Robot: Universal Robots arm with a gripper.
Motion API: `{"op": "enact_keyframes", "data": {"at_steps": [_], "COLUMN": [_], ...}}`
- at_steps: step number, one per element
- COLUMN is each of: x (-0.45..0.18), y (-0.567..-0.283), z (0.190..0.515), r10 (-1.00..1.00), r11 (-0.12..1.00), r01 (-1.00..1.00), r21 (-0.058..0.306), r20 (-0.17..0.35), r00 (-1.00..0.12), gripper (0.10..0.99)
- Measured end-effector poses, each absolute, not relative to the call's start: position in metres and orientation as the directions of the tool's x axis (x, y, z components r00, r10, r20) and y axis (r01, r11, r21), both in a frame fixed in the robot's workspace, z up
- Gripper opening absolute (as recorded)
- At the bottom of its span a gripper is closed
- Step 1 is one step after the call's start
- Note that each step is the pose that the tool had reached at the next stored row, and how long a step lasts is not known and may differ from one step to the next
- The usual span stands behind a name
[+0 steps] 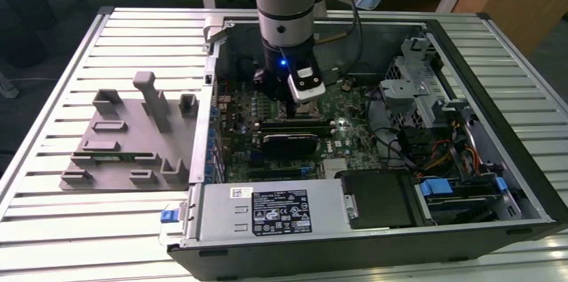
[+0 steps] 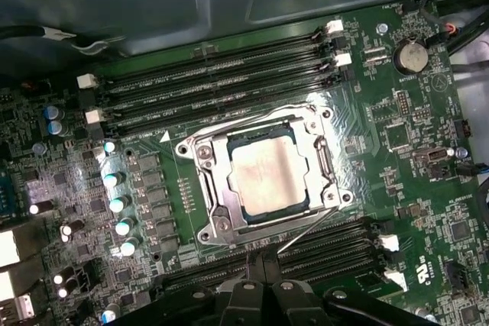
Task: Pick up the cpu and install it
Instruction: 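Install the second cpu locking lever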
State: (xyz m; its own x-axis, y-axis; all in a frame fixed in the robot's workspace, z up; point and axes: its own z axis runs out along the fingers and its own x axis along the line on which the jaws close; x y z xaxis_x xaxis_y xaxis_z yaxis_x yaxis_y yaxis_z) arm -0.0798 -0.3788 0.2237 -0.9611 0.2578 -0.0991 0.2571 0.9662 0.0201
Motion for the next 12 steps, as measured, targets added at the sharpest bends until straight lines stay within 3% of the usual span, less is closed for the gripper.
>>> {"op": "enact_keyframes", "data": {"at_steps": [12], "x": [-0.0850], "y": [-0.3805], "z": [0.2228], "r10": [0.258], "r11": [0.966], "r01": [0.257], "r21": [0.020], "r20": [-0.099], "r00": [-0.961], "gripper": [0.106]}}
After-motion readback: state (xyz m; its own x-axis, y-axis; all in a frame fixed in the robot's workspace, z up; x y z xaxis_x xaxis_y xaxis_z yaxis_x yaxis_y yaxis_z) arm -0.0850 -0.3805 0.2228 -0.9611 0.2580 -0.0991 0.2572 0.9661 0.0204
